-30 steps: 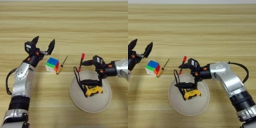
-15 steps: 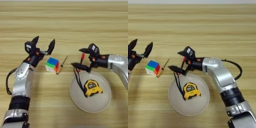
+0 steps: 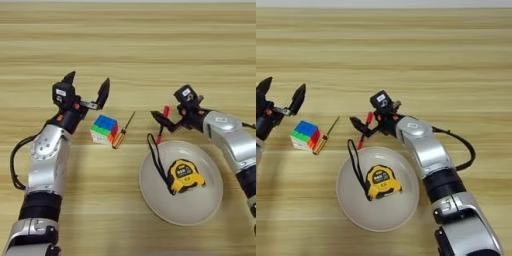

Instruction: Move the objects on the table

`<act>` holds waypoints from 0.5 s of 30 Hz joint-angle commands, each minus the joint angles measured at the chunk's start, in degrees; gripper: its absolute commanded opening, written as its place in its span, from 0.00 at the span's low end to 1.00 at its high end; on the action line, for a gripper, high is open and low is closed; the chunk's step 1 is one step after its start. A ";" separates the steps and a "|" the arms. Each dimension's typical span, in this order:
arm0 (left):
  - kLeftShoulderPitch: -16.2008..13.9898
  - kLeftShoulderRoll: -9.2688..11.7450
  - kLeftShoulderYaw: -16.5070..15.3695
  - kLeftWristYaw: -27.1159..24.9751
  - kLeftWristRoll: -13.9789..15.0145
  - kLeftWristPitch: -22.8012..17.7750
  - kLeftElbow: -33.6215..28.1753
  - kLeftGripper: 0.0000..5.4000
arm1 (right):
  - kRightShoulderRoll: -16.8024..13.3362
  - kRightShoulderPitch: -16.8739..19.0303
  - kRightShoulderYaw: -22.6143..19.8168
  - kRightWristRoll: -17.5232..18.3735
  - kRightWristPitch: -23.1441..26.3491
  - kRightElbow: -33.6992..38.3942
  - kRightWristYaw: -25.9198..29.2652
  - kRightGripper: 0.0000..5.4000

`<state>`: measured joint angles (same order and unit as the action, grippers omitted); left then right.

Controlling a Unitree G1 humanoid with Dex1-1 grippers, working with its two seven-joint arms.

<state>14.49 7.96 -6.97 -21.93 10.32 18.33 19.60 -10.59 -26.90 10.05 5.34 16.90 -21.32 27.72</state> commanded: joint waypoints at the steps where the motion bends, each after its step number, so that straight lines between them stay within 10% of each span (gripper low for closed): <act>1: 0.47 -0.17 -0.48 8.40 -6.17 3.55 2.25 1.00 | 1.49 -1.50 -1.34 -0.65 -1.37 -3.82 -1.79 1.00; 15: 1.56 0.83 1.51 24.89 -19.23 5.10 6.62 1.00 | 7.38 -7.25 -9.35 2.96 -1.67 -14.13 -7.63 1.00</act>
<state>15.04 8.04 -6.15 1.34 -7.19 23.38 25.28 -4.51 -32.13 1.87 7.40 14.85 -33.73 21.27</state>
